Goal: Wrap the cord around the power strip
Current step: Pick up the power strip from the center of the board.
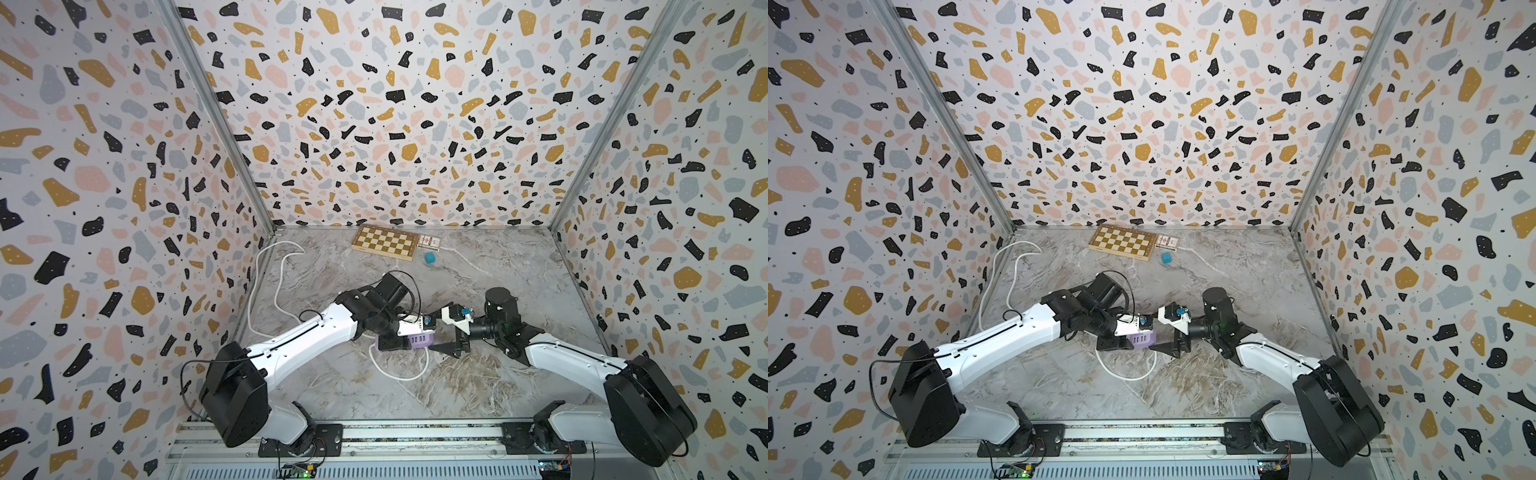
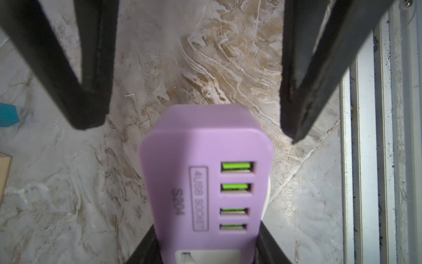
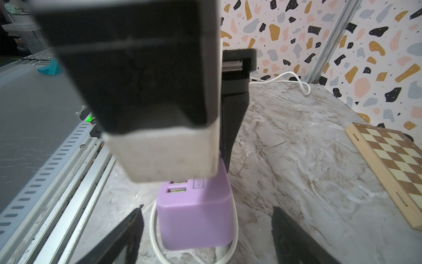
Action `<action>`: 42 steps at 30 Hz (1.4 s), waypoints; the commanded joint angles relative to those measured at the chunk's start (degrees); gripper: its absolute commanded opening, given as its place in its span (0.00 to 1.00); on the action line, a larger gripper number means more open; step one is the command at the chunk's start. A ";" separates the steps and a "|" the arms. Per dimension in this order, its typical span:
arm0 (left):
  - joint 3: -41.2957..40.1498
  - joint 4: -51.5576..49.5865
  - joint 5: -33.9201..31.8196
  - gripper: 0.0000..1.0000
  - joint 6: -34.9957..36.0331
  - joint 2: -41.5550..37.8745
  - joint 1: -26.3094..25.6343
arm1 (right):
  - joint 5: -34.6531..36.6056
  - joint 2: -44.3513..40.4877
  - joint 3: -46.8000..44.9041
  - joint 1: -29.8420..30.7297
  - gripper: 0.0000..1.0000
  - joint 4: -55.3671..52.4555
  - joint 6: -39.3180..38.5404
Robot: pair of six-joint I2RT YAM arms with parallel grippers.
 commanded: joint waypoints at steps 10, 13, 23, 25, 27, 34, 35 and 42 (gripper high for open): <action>5.09 -0.70 -0.49 0.25 1.70 -0.11 -1.20 | -4.25 5.29 6.92 1.81 0.72 -3.38 -0.96; 5.81 -1.46 -0.41 0.25 1.80 0.42 -1.49 | -3.24 5.11 6.56 1.99 0.65 -2.35 -0.62; 6.85 -1.08 1.21 0.31 0.14 -0.69 -1.53 | -1.16 4.11 6.21 2.00 0.41 -4.38 -2.68; 6.64 -0.82 1.35 0.34 -0.18 -0.94 -1.59 | -0.41 3.56 5.86 2.00 0.39 -3.94 -2.55; 5.96 -0.26 0.73 0.40 -0.59 -1.40 -1.57 | -0.33 3.03 5.70 2.00 0.34 -3.84 -2.68; -1.22 5.95 -4.03 1.00 -4.23 -5.14 -1.36 | -0.70 2.22 5.74 0.73 0.25 -5.37 -3.25; -2.92 7.42 -4.48 0.99 -4.83 -5.99 -1.06 | -0.87 2.11 5.76 0.54 0.24 -5.83 -3.39; -13.94 17.50 -2.32 0.99 -7.95 -8.92 1.67 | -2.80 1.85 6.37 0.30 0.23 -9.16 -4.97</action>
